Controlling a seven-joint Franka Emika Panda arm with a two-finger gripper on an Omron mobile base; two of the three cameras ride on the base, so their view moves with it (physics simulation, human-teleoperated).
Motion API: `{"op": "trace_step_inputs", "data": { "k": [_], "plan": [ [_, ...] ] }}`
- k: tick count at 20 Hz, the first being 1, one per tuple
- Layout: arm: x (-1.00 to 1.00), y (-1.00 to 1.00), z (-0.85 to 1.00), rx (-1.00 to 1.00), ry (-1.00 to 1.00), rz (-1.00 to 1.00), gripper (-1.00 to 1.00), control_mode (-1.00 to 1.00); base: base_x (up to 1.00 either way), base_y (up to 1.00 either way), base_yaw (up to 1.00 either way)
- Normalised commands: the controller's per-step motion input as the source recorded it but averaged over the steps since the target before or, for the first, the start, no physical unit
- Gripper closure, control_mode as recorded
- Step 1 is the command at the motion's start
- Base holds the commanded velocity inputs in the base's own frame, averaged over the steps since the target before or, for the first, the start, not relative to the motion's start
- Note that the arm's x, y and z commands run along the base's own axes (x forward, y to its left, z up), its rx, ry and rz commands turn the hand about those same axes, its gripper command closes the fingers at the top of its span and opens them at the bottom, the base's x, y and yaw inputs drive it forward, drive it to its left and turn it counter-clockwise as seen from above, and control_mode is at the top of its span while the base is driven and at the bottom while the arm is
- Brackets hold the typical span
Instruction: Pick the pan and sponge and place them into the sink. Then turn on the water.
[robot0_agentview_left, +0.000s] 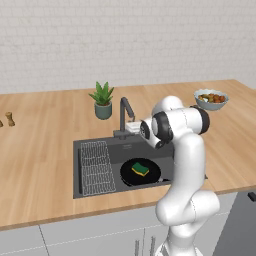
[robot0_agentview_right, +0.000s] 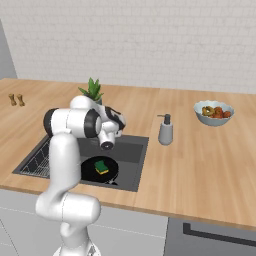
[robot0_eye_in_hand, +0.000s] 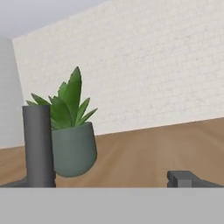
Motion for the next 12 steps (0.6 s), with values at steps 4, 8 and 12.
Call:
{"op": "trace_step_inputs", "data": {
  "k": [4,8,12],
  "plan": [
    [0.0,-0.74,-0.04,0.04,0.0,-0.09,-1.0,-1.0,0.0,0.0,0.0],
    [0.0,-0.74,-0.09,0.05,0.0,-0.08,-1.0,-1.0,0.0,0.0,0.0],
    [0.0,-0.71,-0.15,0.04,0.0,-0.08,-1.0,-1.0,0.0,0.0,0.0]
  ]
}}
